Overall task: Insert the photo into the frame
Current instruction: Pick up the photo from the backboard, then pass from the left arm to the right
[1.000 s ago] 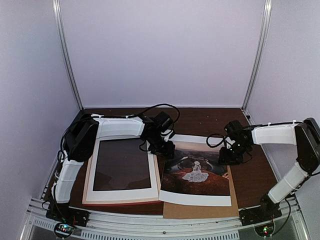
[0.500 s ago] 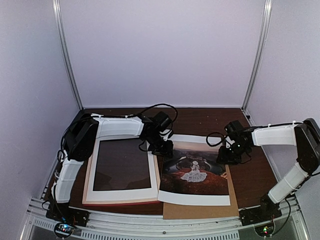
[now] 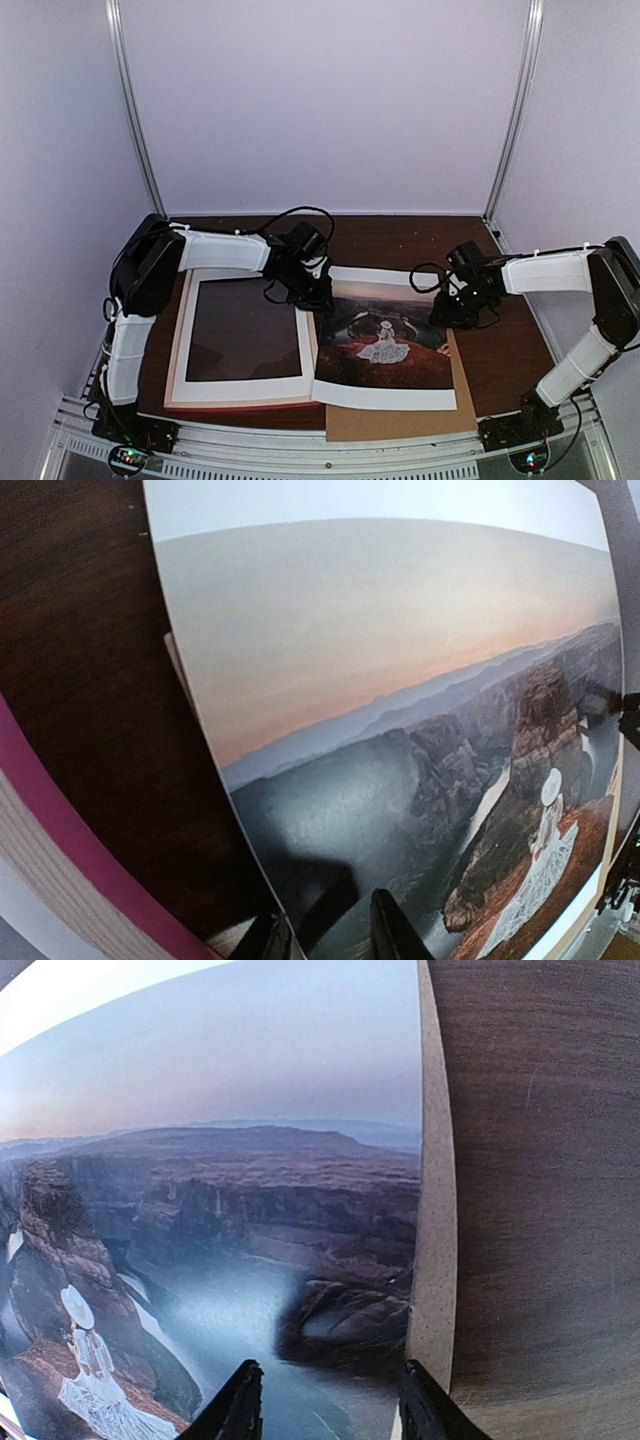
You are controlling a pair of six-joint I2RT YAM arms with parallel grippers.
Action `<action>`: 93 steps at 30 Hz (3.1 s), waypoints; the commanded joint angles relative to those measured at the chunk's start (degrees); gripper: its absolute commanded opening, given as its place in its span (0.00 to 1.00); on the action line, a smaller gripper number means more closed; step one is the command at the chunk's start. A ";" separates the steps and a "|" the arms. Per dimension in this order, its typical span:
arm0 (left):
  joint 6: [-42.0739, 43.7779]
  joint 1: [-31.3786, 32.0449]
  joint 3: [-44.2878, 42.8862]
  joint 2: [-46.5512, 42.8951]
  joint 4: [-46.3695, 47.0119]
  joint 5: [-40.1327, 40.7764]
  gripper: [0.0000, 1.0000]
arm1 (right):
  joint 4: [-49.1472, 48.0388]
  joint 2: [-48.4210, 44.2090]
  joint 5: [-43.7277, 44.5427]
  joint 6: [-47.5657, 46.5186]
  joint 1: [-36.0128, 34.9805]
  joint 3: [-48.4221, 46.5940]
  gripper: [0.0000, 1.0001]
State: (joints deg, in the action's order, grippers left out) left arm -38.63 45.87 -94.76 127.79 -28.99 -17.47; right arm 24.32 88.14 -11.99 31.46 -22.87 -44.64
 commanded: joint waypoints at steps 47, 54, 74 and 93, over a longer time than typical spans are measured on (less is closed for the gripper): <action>-17.87 -7.45 10.76 -21.70 27.29 -4.86 0.00 | 8.28 5.75 4.65 -4.73 -21.81 -38.67 0.75; -23.61 -8.05 16.11 -25.72 34.60 0.28 0.00 | 11.52 10.88 9.94 -6.99 -28.79 -46.51 0.78; -31.31 -8.34 24.38 -29.95 41.27 1.96 0.00 | 29.84 26.48 34.54 -13.45 -39.57 -66.47 0.69; -32.71 -8.34 27.44 -31.44 43.56 1.79 0.00 | 37.88 31.52 42.14 -12.61 -41.33 -72.87 0.34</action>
State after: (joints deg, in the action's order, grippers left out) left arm -71.07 37.87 -67.85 98.76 10.41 -15.59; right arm 58.61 118.85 26.72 18.41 -64.16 -115.90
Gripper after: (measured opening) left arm 0.010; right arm 0.377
